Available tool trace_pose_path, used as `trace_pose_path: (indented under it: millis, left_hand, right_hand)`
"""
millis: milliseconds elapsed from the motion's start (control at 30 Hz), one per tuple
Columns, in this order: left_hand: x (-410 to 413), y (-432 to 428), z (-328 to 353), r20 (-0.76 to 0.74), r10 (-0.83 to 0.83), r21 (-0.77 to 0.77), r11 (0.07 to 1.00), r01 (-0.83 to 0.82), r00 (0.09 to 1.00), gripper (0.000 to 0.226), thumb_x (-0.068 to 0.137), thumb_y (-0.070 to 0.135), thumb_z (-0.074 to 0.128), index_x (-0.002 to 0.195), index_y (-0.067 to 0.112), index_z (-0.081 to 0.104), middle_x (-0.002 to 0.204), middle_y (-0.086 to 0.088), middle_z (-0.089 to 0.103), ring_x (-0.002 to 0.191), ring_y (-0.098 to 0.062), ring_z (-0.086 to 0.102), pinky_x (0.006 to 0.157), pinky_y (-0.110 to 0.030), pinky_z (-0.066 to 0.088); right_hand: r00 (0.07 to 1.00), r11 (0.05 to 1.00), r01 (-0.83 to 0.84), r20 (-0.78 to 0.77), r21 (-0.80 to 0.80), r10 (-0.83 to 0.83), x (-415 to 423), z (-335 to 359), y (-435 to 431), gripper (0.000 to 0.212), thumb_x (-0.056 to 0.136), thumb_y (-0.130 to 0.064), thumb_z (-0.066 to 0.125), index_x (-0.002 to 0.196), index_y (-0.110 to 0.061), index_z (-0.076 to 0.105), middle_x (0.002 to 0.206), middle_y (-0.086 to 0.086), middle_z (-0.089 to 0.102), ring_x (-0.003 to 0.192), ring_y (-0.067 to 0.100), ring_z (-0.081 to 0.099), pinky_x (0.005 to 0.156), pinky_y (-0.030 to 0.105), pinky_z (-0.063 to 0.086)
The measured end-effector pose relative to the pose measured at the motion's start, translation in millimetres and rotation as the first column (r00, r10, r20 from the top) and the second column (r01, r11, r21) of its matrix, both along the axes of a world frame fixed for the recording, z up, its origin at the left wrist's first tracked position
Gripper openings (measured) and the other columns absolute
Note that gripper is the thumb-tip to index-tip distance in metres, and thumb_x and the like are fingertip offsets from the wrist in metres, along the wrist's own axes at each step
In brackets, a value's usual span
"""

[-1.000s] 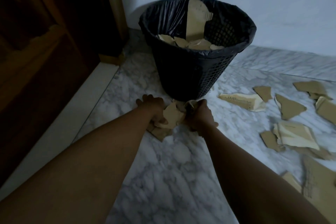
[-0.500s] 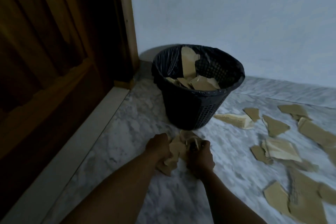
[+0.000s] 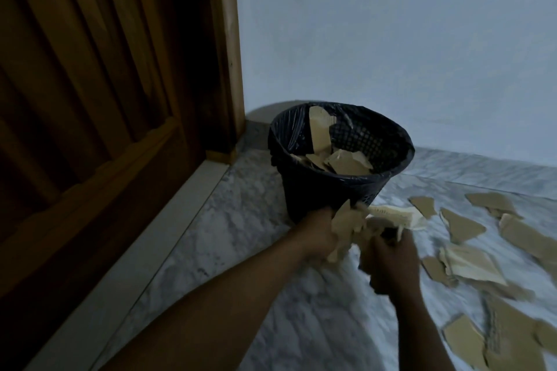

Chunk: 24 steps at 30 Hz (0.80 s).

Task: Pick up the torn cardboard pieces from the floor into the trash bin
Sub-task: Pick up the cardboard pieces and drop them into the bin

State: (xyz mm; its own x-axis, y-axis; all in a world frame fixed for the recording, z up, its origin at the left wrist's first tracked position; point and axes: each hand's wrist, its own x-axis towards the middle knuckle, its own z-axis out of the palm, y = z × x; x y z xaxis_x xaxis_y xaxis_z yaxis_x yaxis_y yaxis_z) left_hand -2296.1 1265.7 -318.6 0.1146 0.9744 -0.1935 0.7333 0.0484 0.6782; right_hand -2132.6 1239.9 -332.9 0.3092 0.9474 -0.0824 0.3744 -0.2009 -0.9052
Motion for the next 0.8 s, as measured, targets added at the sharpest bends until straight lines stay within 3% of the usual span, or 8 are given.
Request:
trace_pose_path:
  millis: [133,267,333,433,567,600,667,800]
  left_hand:
    - [31,8,60,0.216,-0.054,0.115,0.993,0.03,0.975,0.031,0.089,0.018,0.057,0.117,0.005,0.054,0.117,-0.014,0.06,0.104,-0.03,0.059,0.081,-0.036,0.047]
    - [41,10,113,0.382,-0.092,0.181,0.983,0.022,0.92,0.013,0.089,0.018,0.052,0.085,0.006,0.052,0.081,-0.01,0.053,0.072,-0.019,0.052,0.066,-0.035,0.041]
    - [35,20,139,0.444,-0.003,0.225,0.968,-0.108,0.896,0.005,0.089,0.017,0.056,0.089,0.013,0.058,0.09,-0.01,0.065,0.08,-0.024,0.062,0.073,-0.035,0.05]
    - [14,46,162,0.507,0.159,0.264,0.907,-0.328,0.847,0.024,0.087,0.02,0.057,0.109,0.01,0.06,0.105,-0.005,0.068,0.095,-0.024,0.066,0.082,-0.037,0.056]
    - [-8,70,172,0.485,0.24,0.223,0.896,-0.384,0.841,0.047,0.098,0.035,0.05,0.137,0.011,0.039,0.125,-0.004,0.057,0.099,-0.02,0.057,0.076,-0.031,0.048]
    - [-14,75,172,0.468,0.262,0.177,0.908,-0.38,0.844,0.058,0.098,0.042,0.049,0.144,0.011,0.031,0.135,-0.006,0.052,0.106,-0.023,0.056,0.08,-0.031,0.047]
    - [-24,82,166,0.36,0.317,0.09,0.924,-0.37,0.878,0.083,0.093,0.058,0.047,0.154,0.011,0.014,0.15,-0.008,0.04,0.127,-0.032,0.048,0.095,-0.031,0.043]
    - [-52,80,132,0.17,0.519,0.092,0.838,-0.538,0.838,0.094,0.074,0.059,0.061,0.147,0.011,0.027,0.144,-0.016,0.043,0.125,-0.036,0.049,0.101,-0.049,0.046]
  right_hand:
    - [0.983,0.964,0.184,-0.019,0.192,-0.184,15,90,3,0.013,0.091,-0.024,0.054,0.099,-0.018,0.046,0.079,0.009,0.06,0.059,0.028,0.061,0.048,0.033,0.046]
    - [0.97,0.879,0.242,-0.077,0.41,-0.231,23,158,15,0.041,0.088,-0.022,0.055,0.126,-0.012,0.043,0.103,0.005,0.055,0.087,0.024,0.054,0.072,0.032,0.038]
    - [0.975,0.86,0.212,-0.161,0.465,-0.153,21,179,30,0.061,0.079,-0.023,0.053,0.137,-0.023,0.033,0.109,0.006,0.059,0.092,0.027,0.061,0.077,0.04,0.049]
    - [0.993,0.879,0.096,-0.1,0.467,-0.055,10,195,68,0.066,0.078,-0.024,0.052,0.141,-0.027,0.031,0.118,0.008,0.062,0.103,0.029,0.064,0.09,0.047,0.055]
    - [0.983,0.909,-0.082,-0.115,0.408,0.14,-23,202,103,0.028,0.089,-0.019,0.055,0.116,-0.018,0.05,0.103,0.001,0.064,0.093,0.023,0.064,0.081,0.035,0.052]
    - [0.984,0.926,-0.138,-0.054,0.35,0.167,-28,197,109,0.03,0.093,-0.025,0.057,0.121,-0.016,0.051,0.112,0.003,0.063,0.103,0.025,0.062,0.084,0.033,0.048]
    - [0.986,0.969,-0.154,0.086,0.195,0.139,-30,183,113,0.063,0.094,-0.046,0.056,0.143,-0.009,0.04,0.141,0.011,0.052,0.13,0.03,0.048,0.1,0.035,0.04]
    - [0.969,0.994,0.073,0.23,0.083,-0.09,-22,139,102,0.077,0.084,-0.051,0.067,0.143,-0.014,0.034,0.145,0.016,0.037,0.136,0.037,0.031,0.106,0.054,0.035]
